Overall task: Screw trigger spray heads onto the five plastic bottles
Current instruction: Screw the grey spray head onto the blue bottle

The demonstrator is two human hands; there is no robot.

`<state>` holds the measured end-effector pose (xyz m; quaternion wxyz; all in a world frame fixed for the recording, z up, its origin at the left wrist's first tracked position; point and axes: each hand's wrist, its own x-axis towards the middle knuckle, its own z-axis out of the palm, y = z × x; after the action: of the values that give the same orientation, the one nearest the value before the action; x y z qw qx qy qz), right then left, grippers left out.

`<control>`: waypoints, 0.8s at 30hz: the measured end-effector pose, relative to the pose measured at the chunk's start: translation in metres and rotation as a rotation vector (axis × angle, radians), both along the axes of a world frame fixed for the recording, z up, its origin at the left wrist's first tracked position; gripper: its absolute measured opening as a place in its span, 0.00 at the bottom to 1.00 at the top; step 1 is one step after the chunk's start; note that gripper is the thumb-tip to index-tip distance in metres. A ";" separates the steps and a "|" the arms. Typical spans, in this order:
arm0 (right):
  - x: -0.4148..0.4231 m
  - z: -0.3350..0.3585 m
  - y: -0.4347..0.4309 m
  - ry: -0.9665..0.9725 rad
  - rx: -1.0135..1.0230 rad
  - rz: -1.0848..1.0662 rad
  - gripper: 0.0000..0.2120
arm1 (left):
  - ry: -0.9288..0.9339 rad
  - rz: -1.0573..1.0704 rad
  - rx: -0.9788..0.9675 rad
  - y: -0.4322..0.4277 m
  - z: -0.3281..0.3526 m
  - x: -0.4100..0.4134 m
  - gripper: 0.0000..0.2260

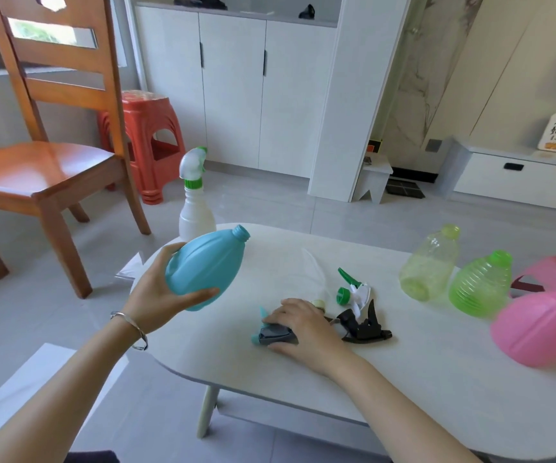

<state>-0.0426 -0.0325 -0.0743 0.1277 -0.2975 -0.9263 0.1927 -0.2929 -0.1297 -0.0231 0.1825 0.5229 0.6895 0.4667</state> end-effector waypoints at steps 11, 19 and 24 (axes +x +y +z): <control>0.005 0.049 -0.002 0.709 -0.446 -0.133 0.16 | -0.087 0.005 0.024 0.006 -0.001 0.000 0.42; 0.040 0.085 0.022 1.208 -0.815 -0.274 0.17 | -0.073 -0.031 0.062 0.019 -0.008 0.015 0.33; 0.053 0.088 0.032 1.475 -1.059 -0.300 0.17 | -0.124 -0.077 0.013 0.026 -0.011 0.022 0.37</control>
<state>0.0109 -0.0001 0.0138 0.5568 -0.2358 -0.3526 0.7142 -0.2710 -0.1035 -0.0343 0.2391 0.5203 0.6532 0.4955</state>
